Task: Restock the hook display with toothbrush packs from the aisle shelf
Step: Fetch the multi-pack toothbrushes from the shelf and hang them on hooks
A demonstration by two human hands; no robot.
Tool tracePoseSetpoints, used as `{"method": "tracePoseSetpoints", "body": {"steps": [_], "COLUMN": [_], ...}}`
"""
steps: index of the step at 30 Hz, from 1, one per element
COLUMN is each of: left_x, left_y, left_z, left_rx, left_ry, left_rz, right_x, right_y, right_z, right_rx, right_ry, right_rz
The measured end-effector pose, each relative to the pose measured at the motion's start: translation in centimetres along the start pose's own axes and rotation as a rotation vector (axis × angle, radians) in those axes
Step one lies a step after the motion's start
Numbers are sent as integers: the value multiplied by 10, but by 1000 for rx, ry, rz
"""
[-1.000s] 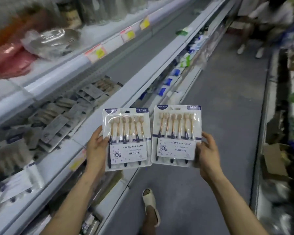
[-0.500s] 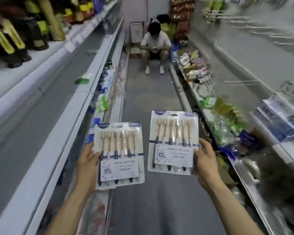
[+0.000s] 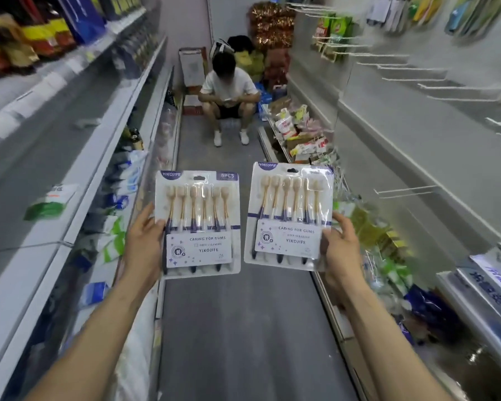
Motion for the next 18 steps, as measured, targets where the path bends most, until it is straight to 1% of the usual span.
{"method": "tracePoseSetpoints", "body": {"steps": [6,11,13,15,18], "left_x": [32,51,62,75,104], "left_y": [55,103,125,154,214], "left_z": [135,272,334,392,478], "left_rx": [68,51,21,-20,-108], "left_ry": [35,71,72,52,55], "left_rz": [-61,-75,-96,-96,-96], "right_x": [-29,-36,-44,-55,-88], "right_y": [118,215,257,290,327], "right_z": [115,218,255,288,346], "right_rx": [-89,-44,-45,-6,45], "right_ry": [-17,-26,-20,-17,-77], "right_rz": [-24,22,35,36,79]}}
Point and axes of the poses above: each hand's wrist, its own z-axis towards the middle knuckle, its own y-axis out of the palm, x = y × z, the point moved 7 cm from there along z, towards the middle knuckle, and after that the axes turned 7 degrees about x, right-handed, at the moved point
